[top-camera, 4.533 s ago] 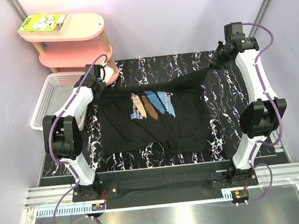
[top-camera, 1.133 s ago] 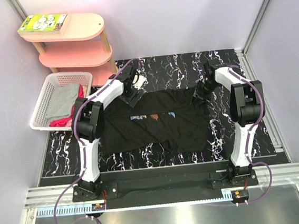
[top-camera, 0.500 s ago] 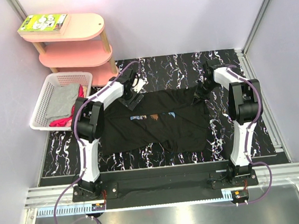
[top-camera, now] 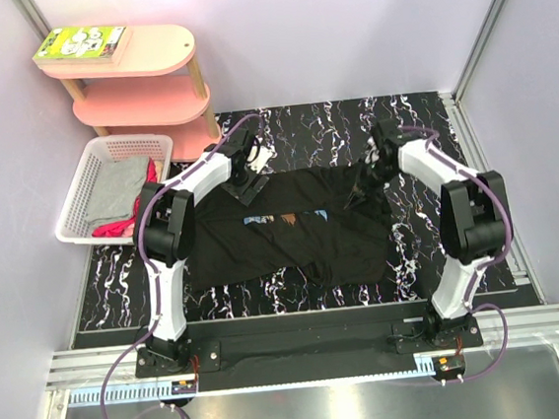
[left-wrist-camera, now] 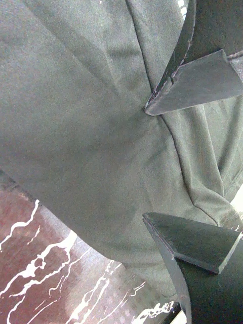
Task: Fold and stack the t-shirts
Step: Fold the flattened tshirt in 1/3 of the way
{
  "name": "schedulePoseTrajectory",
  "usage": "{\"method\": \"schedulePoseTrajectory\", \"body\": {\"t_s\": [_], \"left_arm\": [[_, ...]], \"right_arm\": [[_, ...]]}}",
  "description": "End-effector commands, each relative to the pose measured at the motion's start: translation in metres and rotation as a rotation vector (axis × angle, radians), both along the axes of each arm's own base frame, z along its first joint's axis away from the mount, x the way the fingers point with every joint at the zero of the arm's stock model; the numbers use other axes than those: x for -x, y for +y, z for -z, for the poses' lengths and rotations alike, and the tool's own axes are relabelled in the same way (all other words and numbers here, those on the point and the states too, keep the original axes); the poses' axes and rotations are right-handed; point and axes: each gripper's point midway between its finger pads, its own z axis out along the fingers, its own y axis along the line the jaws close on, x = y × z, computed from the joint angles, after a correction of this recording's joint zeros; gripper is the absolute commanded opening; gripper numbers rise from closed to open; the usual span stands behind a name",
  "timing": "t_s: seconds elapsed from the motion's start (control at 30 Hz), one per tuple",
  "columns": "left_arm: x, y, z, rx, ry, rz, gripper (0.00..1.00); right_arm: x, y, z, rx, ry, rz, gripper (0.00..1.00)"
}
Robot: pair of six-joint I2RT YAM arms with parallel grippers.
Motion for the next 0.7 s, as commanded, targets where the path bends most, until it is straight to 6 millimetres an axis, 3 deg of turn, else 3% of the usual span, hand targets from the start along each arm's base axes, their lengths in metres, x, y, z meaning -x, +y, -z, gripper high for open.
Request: {"method": "schedulePoseTrajectory", "body": {"t_s": [0.0, 0.03, 0.17, 0.23, 0.27, 0.37, 0.43, 0.47, 0.57, 0.6, 0.67], "left_arm": [[-0.012, -0.002, -0.032, 0.019, -0.100, -0.002, 0.83], [-0.012, -0.002, -0.032, 0.020, -0.101, -0.002, 0.83], [-0.014, -0.002, -0.034, 0.020, -0.109, 0.000, 0.83], [-0.014, -0.003, -0.035, 0.021, -0.110, -0.001, 0.83], [-0.014, -0.003, -0.034, 0.020, -0.109, 0.002, 0.83], [-0.015, -0.003, -0.037, 0.023, -0.115, 0.000, 0.83], [-0.015, -0.003, -0.037, 0.021, -0.117, 0.001, 0.83], [-0.016, -0.003, -0.040, 0.023, -0.121, 0.001, 0.83], [-0.015, -0.002, -0.041, 0.018, -0.124, 0.003, 0.83], [-0.015, 0.000, -0.042, 0.013, -0.128, 0.002, 0.83], [-0.013, 0.001, -0.044, 0.008, -0.131, 0.003, 0.83]], "right_arm": [[0.055, 0.034, -0.006, -0.086, 0.067, -0.090, 0.02], [0.071, 0.035, 0.003, -0.087, 0.111, -0.100, 0.04], [0.103, 0.032, 0.011, -0.093, 0.170, -0.116, 0.09], [0.114, 0.028, 0.011, -0.082, 0.190, -0.118, 0.23], [0.117, 0.027, 0.008, -0.080, 0.184, -0.126, 0.25], [0.123, 0.023, 0.005, -0.059, 0.201, -0.146, 0.43], [0.117, 0.022, 0.000, -0.048, 0.187, -0.152, 0.63], [0.113, 0.021, 0.001, -0.032, 0.182, -0.152, 0.65], [0.080, 0.022, -0.010, 0.000, 0.110, -0.134, 0.66], [0.058, 0.024, -0.024, 0.010, 0.042, -0.123, 0.65], [0.026, 0.015, -0.023, 0.054, 0.004, -0.076, 0.59]]}}
